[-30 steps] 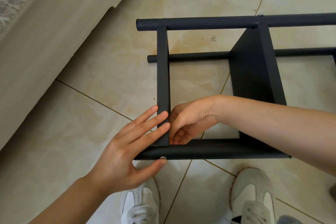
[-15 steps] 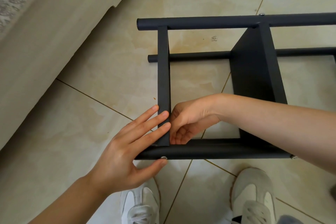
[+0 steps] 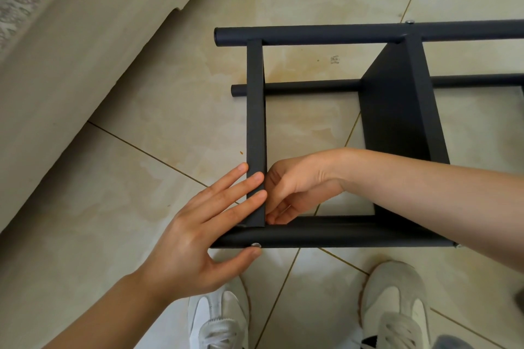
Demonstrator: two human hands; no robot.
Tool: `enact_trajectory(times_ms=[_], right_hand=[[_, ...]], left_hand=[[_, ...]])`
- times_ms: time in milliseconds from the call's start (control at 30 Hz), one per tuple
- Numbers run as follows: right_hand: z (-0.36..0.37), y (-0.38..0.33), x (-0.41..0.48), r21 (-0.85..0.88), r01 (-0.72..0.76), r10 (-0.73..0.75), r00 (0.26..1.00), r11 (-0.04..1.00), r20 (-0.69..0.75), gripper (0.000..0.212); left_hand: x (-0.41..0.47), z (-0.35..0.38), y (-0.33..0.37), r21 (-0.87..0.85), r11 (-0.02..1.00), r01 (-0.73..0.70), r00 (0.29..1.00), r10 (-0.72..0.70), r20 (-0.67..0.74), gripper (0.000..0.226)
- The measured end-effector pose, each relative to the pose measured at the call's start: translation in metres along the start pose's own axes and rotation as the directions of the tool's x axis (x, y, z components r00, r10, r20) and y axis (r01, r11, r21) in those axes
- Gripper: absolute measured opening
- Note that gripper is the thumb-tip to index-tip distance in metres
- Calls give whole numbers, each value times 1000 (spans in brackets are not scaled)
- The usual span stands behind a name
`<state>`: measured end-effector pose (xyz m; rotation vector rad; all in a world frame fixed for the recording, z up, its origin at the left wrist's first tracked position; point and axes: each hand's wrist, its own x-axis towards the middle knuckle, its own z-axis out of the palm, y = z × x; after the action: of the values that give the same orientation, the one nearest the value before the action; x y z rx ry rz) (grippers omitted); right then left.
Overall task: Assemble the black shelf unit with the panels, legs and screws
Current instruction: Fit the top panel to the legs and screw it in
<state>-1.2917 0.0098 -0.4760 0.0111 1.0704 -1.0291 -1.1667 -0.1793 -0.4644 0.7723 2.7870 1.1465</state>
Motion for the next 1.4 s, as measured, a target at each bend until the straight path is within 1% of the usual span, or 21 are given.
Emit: enact_trajectory(times_ms=[200,300,367,467,567,667,767,933,1100,1267,1333,1400], right_hand=[[3,1,-1,-14,-32,33,999,999,39,15],[5,0,-1,-43,-54,54,998,998,16,14],[5,0,-1,-49,-45,46,999,998,7,13],[3,2,-2,-31,-9,10,999,999,41,14],[3,4,-1,-15,-4,5,999,1000,45,15],[3,4,1,-42,-28,29,999,999,21,13],[2,2,-1,-69,-20,21,1000,997,12,12],[1,6,1,-9,36,-36,999,999,16,12],[4,9,2,10,12,-12,998,1000,60,14],[6,4,2,-68,12,-13,1000,998,-25,13],[6,4,-1,-53,28,-28,1000,998,-6,11],[5,6,-3,-16,37,-36,999,999,36,14]], left_hand=[[1,0,0,2,1000,-3,1000,3,2,57],[1,0,0,6,1000,-4,1000,4,1,57],[1,0,0,6,1000,-5,1000,5,-1,57],[1,0,0,5,1000,-6,1000,6,-2,57],[0,0,0,4,1000,-2,1000,2,0,58],[0,0,-1,5,1000,-3,1000,3,2,58],[-1,0,-1,7,1000,-5,1000,4,3,58],[-1,1,-2,10,1000,1,1000,-1,9,58],[-1,1,-2,4,1000,0,1000,0,11,58],[-1,0,-2,6,1000,-1,1000,1,5,57],[-1,0,-1,10,1000,-1,1000,1,5,57],[0,0,-1,7,1000,3,1000,-3,6,57]])
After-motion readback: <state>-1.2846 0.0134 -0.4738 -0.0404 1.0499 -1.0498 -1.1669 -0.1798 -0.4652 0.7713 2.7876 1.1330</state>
